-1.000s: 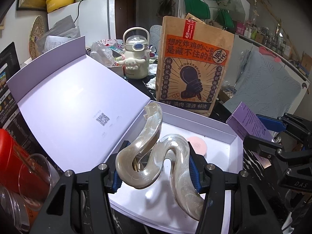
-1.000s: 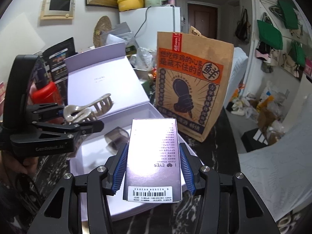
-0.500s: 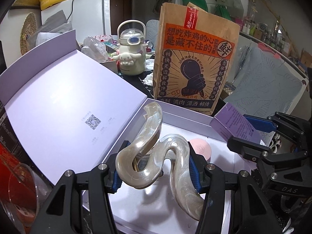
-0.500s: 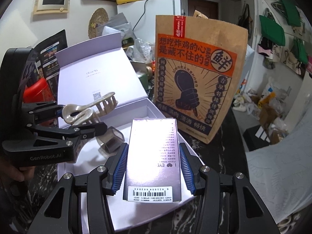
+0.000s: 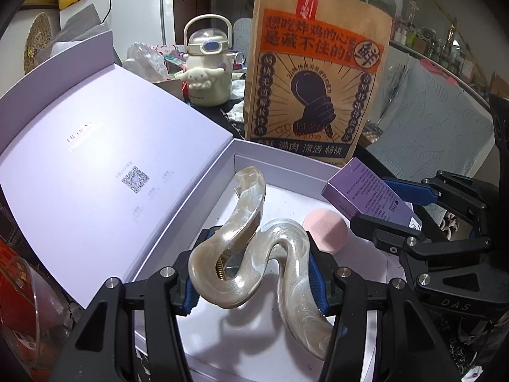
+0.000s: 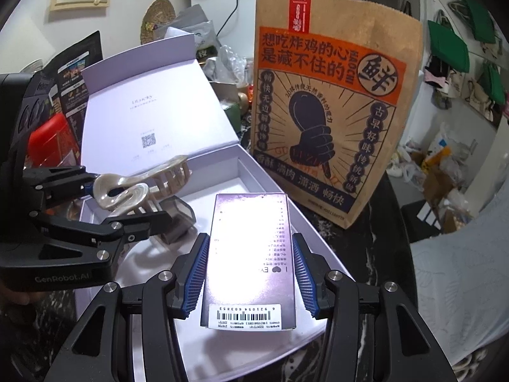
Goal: Organize rigid objects
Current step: 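Lower the purple box and hair clip into the box and open both tools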
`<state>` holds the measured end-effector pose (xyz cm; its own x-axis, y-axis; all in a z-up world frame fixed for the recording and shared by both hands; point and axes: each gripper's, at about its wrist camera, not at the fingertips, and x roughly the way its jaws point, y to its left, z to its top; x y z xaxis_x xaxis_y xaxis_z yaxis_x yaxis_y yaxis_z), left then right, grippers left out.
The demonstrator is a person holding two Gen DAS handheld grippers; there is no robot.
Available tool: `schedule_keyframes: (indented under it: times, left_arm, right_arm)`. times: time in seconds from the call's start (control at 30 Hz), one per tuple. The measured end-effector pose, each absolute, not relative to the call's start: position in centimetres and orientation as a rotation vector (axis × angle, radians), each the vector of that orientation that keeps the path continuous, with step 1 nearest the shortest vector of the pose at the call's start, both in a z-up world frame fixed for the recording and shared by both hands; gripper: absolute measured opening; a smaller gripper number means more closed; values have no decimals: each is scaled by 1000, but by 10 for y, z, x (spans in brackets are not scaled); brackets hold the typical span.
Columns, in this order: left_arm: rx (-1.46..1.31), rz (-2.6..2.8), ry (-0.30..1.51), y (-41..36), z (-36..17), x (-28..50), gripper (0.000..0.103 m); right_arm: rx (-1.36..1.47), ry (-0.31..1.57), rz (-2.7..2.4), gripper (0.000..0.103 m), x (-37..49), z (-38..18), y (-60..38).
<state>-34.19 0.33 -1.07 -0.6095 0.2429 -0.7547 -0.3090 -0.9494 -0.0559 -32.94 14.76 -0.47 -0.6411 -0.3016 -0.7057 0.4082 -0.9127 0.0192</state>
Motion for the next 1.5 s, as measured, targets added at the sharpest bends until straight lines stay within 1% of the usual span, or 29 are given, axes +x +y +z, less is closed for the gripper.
schedule_keyframes:
  times: [0.57,0.87,1.3,1.43,1.5]
  left_arm:
    - [-1308,2523,94,5,-32,-341,54]
    - [-1315,2537,116,7,-33,-340,54]
    - [-1309,2551,110,8,-33,-342,54]
    - [-1309,2563,131,9,-32,-340,54]
    - [-1303,2562,128,9,-31,-340,54]
  right_arm:
    - [1130,265,-2502,50,-339,-23,137]
    - [1183,292,-2498,50,-345,-33,133]
    - [1229,285,-2497,51,-346,-42,135]
    - [1231,274,-2500,52,-345,-40,137]
    - [1231,270,-2503,56,-345,-38,138]
